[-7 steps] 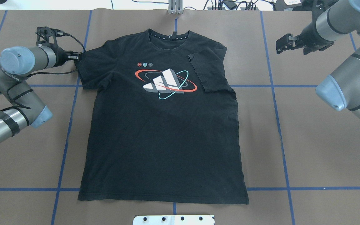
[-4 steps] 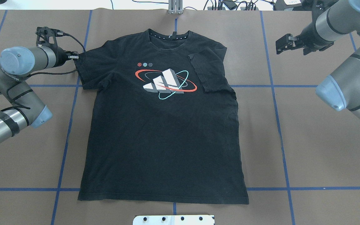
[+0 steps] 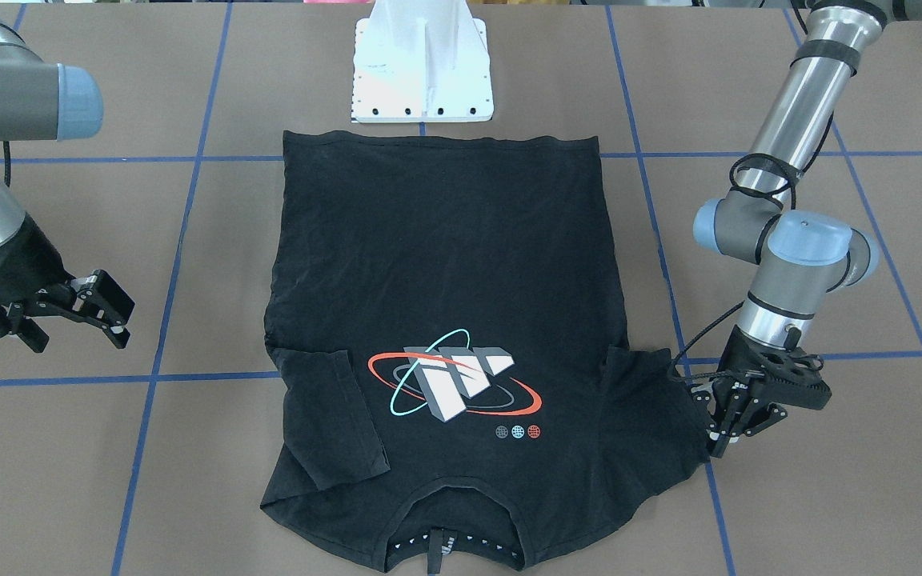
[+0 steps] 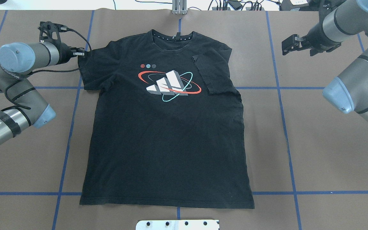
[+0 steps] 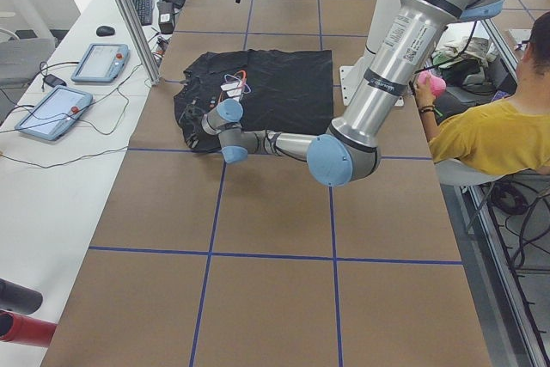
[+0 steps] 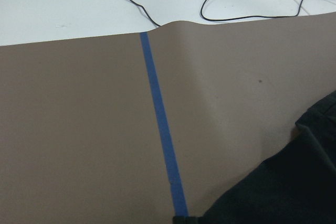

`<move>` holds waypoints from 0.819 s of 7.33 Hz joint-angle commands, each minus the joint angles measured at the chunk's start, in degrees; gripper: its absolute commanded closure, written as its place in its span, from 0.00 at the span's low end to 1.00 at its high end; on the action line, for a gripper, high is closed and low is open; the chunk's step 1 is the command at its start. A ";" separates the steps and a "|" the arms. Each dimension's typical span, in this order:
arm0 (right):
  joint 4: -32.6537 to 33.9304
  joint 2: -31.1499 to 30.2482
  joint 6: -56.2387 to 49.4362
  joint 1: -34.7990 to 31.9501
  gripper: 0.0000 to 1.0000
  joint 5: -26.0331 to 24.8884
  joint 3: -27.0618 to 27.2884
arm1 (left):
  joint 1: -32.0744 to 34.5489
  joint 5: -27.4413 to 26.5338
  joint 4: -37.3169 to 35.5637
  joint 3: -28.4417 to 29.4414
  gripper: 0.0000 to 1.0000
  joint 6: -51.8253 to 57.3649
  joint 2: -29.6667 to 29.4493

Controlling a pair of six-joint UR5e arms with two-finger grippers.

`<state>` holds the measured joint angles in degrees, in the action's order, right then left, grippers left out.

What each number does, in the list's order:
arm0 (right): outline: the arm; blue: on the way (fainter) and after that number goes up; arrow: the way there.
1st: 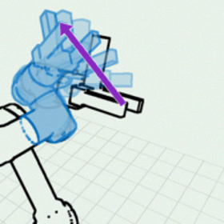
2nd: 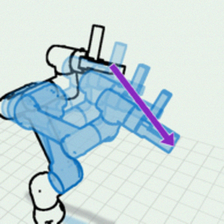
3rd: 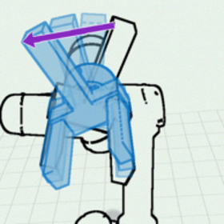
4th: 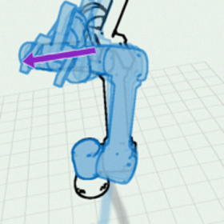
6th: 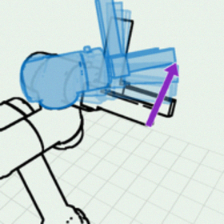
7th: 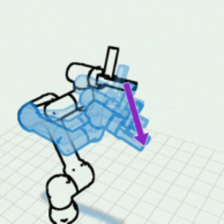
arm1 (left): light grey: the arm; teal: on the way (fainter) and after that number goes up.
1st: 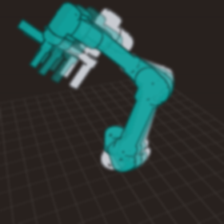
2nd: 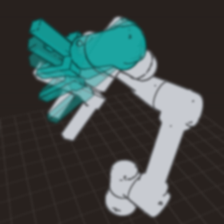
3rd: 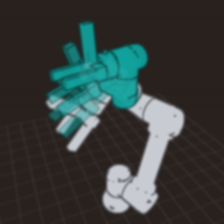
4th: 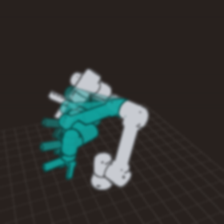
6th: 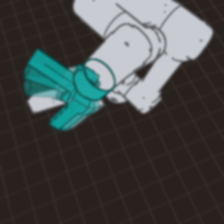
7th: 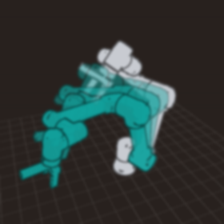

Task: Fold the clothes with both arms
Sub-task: 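Fold the sleeve nearest the left gripper inward onto the shirt body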

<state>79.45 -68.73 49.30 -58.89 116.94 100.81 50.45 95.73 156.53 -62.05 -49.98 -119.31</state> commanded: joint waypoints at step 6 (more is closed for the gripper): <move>-0.09 0.00 0.09 0.00 0.00 -0.31 -0.08 | -9.55 -1.49 -19.84 -5.71 1.00 -23.82 -14.44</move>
<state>79.37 -68.80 49.39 -58.89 116.66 100.77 44.00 96.49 139.46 -67.78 -70.48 -131.61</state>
